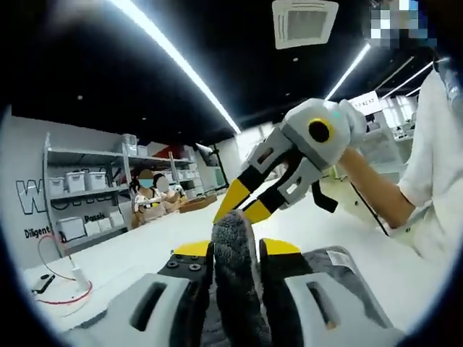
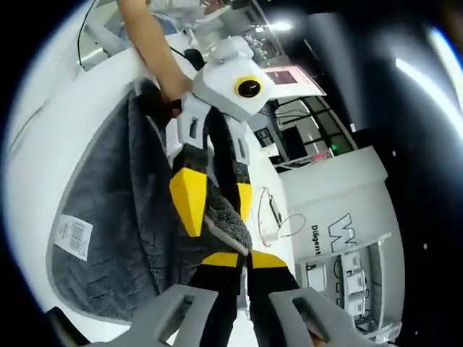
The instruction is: Open the folded towel by lifting each exposed corner and separating the folded layers until the towel lies flat within the target outline without major curled edges
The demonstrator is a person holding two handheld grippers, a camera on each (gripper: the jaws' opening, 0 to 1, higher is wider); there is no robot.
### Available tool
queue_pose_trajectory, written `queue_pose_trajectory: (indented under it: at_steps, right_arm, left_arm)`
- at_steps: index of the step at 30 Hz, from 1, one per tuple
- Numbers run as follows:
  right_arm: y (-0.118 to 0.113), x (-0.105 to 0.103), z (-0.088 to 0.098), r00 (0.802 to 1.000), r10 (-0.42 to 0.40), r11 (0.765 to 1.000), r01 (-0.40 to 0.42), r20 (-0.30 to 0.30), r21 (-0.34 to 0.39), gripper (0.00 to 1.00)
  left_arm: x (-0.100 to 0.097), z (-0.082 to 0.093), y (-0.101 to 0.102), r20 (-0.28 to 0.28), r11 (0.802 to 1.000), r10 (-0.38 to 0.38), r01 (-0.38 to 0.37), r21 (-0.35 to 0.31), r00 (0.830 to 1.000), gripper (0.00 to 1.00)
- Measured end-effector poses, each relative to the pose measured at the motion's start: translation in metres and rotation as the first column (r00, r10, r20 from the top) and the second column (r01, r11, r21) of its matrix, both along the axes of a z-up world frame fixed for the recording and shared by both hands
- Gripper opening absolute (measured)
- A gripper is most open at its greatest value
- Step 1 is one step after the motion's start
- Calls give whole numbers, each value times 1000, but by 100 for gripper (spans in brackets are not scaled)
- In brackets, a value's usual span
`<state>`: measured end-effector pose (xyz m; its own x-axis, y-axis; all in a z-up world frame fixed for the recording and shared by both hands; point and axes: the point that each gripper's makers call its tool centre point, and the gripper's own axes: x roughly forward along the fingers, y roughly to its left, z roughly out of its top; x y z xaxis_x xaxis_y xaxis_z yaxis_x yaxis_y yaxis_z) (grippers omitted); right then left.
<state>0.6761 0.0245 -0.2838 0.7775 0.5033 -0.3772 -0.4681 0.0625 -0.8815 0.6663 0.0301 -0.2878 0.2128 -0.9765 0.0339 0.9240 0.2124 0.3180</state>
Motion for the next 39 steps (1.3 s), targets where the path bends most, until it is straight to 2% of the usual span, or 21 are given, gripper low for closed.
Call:
queue_pose_trajectory:
  at_steps: [1,3,5,8,10,11,12,14,16,20,21,23,24,27,29,31,33,35,36,37,39]
  right_arm:
    - [0,0,0,1000,-6,1000,6,-2,4,0]
    - [0,0,0,1000,-16,1000,16,-9,12,0]
    - [1,-1,1,1000,-16,1000,16,-5,10,0]
    - [2,-1,4,999,-43,998,44,-16,43,0]
    - [3,-1,3,998,-57,997,58,-31,48,0]
    - [3,-1,3,998,-56,997,58,-29,44,0]
    - [3,-1,2,998,-62,998,62,-24,30,0]
    - [5,-2,4,997,-68,997,69,-22,33,0]
    - [8,-3,8,998,-55,998,55,3,25,0]
    - [11,-5,7,998,-67,998,67,0,14,0]
    - [12,-5,7,998,-70,997,70,-1,12,0]
    - [13,-6,8,997,-73,997,73,1,10,0]
    - [14,-6,8,997,-72,997,72,5,8,0]
    - [18,-9,9,998,-59,998,60,25,-15,0]
    - [20,-10,9,998,-61,998,61,21,-15,0]
    - [21,-10,9,998,-63,998,63,20,-18,0]
    - [22,-10,7,998,-62,998,63,14,-16,0]
    - [24,-11,4,999,-40,998,41,25,-54,0]
    - [24,-11,3,999,-41,997,43,27,-58,0]
    - [24,-11,4,999,-43,998,44,24,-55,0]
    - [24,-13,4,999,-40,998,41,18,-49,0]
  left_arm:
    - [-1,1,-1,4,1000,5,-5,-7,1000,33]
    - [-6,0,-3,71,999,21,-23,28,997,35]
    - [-6,5,-3,146,998,52,-56,24,988,37]
    - [-2,6,0,257,992,103,-119,48,961,40]
    - [-3,9,1,334,985,133,-161,58,933,40]
    - [-2,9,1,354,983,138,-170,61,925,40]
    - [-5,9,0,398,980,144,-187,73,906,40]
    - [-6,6,-1,402,974,151,-205,92,903,37]
    - [-10,5,-4,397,976,139,-192,98,907,37]
    - [-8,11,-3,383,973,169,-216,83,908,41]
    - [-5,11,-2,384,968,188,-238,85,904,43]
    - [4,11,4,430,947,237,-307,98,871,45]
    - [8,12,3,454,946,235,-310,97,859,46]
    - [19,11,6,430,946,246,-313,90,869,47]
    - [21,11,8,430,944,251,-317,89,867,48]
    - [20,10,9,438,943,251,-319,89,863,45]
    - [15,8,5,524,944,208,-309,113,826,38]
    - [9,7,1,572,953,168,-281,115,803,28]
    - [10,5,2,567,950,174,-289,120,805,24]
    - [11,4,1,570,947,175,-295,126,803,23]
    - [6,6,-2,562,952,171,-283,117,809,23]
